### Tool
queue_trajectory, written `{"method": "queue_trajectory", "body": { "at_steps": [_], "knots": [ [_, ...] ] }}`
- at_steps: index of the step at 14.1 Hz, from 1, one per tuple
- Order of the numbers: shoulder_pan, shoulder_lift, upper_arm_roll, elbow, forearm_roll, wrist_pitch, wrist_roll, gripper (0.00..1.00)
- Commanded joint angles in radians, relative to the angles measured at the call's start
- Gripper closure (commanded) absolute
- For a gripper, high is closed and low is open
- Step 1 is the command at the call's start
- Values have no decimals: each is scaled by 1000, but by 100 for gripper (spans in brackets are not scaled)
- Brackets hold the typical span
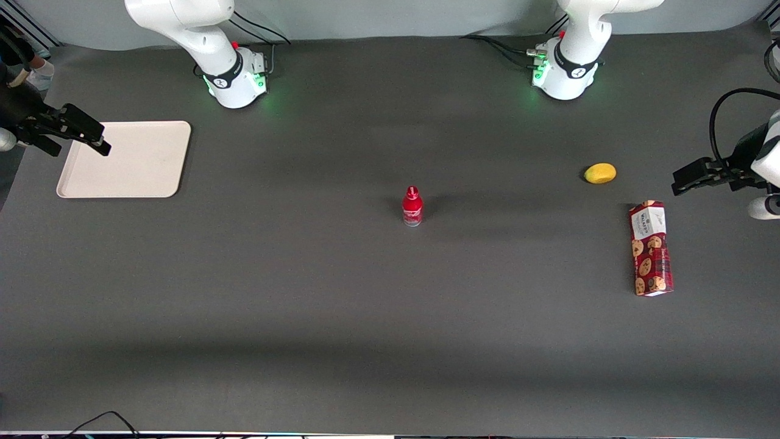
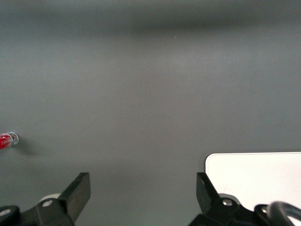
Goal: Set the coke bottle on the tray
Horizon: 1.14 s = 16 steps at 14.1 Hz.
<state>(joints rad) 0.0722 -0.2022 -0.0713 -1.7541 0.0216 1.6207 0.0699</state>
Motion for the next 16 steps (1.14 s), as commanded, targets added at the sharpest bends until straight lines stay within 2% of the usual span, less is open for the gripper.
{"method": "queue_trajectory", "body": {
  "at_steps": [1,4,6,16],
  "knots": [
    [12,10,-10,24,9,-5,-21,0],
    [12,14,-10,24,-6,-5,-25,0],
    [15,15,-1,22,-67,-7,-35,0],
    [34,21,14,28,-81,-53,-53,0]
  ]
}}
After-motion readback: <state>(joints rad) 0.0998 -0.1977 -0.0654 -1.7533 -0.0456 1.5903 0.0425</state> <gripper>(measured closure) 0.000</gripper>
